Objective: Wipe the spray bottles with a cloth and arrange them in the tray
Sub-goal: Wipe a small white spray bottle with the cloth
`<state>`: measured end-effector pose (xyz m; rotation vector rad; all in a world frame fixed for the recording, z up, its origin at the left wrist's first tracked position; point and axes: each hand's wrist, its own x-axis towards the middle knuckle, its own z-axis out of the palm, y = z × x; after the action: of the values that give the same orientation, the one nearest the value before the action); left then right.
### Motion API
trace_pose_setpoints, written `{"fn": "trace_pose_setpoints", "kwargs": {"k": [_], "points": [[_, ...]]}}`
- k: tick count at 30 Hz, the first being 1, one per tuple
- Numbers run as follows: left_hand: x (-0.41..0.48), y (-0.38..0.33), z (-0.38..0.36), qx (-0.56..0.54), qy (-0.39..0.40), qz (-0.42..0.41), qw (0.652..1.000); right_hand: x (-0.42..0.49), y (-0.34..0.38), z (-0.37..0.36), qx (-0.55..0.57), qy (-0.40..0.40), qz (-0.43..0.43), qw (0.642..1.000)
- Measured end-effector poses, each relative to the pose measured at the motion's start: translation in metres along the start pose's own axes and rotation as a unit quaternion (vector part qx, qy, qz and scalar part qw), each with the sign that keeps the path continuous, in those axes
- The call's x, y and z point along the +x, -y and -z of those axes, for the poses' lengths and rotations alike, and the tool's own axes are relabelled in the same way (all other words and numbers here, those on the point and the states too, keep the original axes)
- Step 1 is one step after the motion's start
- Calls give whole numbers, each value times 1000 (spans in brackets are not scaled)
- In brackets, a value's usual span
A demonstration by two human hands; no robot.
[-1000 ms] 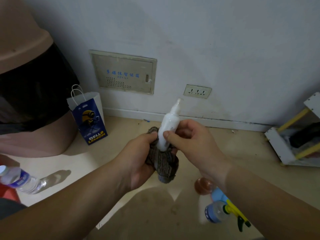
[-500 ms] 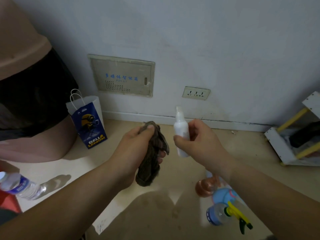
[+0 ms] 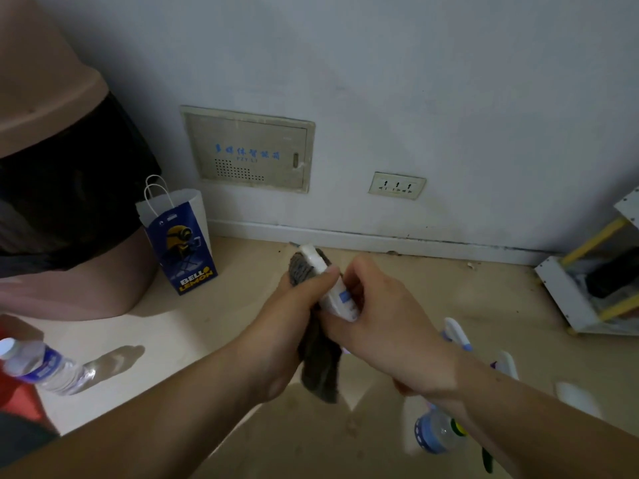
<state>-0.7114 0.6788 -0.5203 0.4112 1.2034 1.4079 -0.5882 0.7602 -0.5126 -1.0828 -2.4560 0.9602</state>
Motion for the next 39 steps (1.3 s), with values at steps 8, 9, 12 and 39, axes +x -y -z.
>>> {"fn": "trace_pose_setpoints", "kwargs": {"k": [8, 9, 12, 39], "points": [[5, 2, 3, -11, -65, -13, 998, 3, -7, -1, 384, 107, -182, 899], [6, 4, 4, 6, -68, -12, 998, 2, -8, -2, 384, 129, -179, 897], [8, 9, 5, 2, -55, 38, 998, -1, -10, -6, 350, 140, -162, 912], [7, 27, -2, 0, -91, 22, 996, 2, -5, -13, 298, 32, -178, 937]]}}
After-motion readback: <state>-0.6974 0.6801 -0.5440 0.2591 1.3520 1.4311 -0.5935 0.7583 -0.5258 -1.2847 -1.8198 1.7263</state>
